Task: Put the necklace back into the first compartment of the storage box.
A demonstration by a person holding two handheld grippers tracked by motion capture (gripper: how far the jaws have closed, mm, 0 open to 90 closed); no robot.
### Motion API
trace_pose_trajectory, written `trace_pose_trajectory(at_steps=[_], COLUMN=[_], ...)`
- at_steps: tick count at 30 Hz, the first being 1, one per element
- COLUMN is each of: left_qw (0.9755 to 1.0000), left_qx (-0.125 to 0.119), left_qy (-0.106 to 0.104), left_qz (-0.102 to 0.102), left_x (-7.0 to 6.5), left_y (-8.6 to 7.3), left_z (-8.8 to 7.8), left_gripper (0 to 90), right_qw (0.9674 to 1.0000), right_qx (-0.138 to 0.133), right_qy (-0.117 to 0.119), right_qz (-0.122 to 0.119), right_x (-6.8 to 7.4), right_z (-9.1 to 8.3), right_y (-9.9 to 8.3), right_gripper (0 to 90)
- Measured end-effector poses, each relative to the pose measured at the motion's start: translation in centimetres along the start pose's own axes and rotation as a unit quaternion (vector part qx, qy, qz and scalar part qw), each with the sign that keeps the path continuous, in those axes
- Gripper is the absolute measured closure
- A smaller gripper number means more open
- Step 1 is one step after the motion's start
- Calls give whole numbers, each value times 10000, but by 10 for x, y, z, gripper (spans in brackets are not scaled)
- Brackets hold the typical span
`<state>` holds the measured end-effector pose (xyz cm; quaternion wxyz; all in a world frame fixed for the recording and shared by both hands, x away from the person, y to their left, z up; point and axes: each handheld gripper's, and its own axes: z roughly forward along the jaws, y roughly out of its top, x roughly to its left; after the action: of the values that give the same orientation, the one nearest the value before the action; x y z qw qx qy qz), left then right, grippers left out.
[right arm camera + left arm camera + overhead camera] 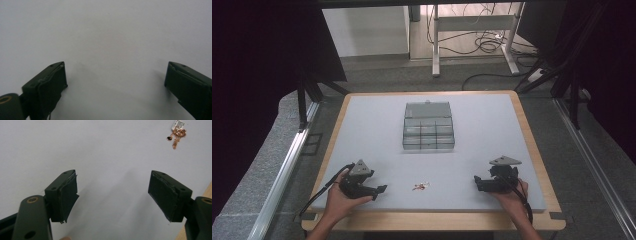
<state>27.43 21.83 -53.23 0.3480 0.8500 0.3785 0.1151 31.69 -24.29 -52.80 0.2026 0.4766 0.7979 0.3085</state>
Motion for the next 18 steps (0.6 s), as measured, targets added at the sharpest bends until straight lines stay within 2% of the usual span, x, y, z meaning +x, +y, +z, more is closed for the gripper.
trace_pose_trajectory(at_steps=[6,11,15,18], left_qw=[10000,10000,9999,9999], left_qx=[34,-43,-125,-112], left_qy=[-43,5,-28,-1], left_qz=[-1,61,-35,-16], left_x=[-2,-5,-7,-6], left_y=[-4,-7,-7,-7], left_z=[-1,-7,-10,-10], left_gripper=[239,240,239,239], right_qw=[9994,9990,9986,9982], right_qx=[-96,-128,-103,-89], right_qy=[330,419,520,587], right_qz=[46,-43,-51,-41], right_x=[-8,-7,-6,-5], right_z=[-10,-14,-19,-21], right_y=[-4,-4,-3,-2], right_gripper=[86,88,101,110])
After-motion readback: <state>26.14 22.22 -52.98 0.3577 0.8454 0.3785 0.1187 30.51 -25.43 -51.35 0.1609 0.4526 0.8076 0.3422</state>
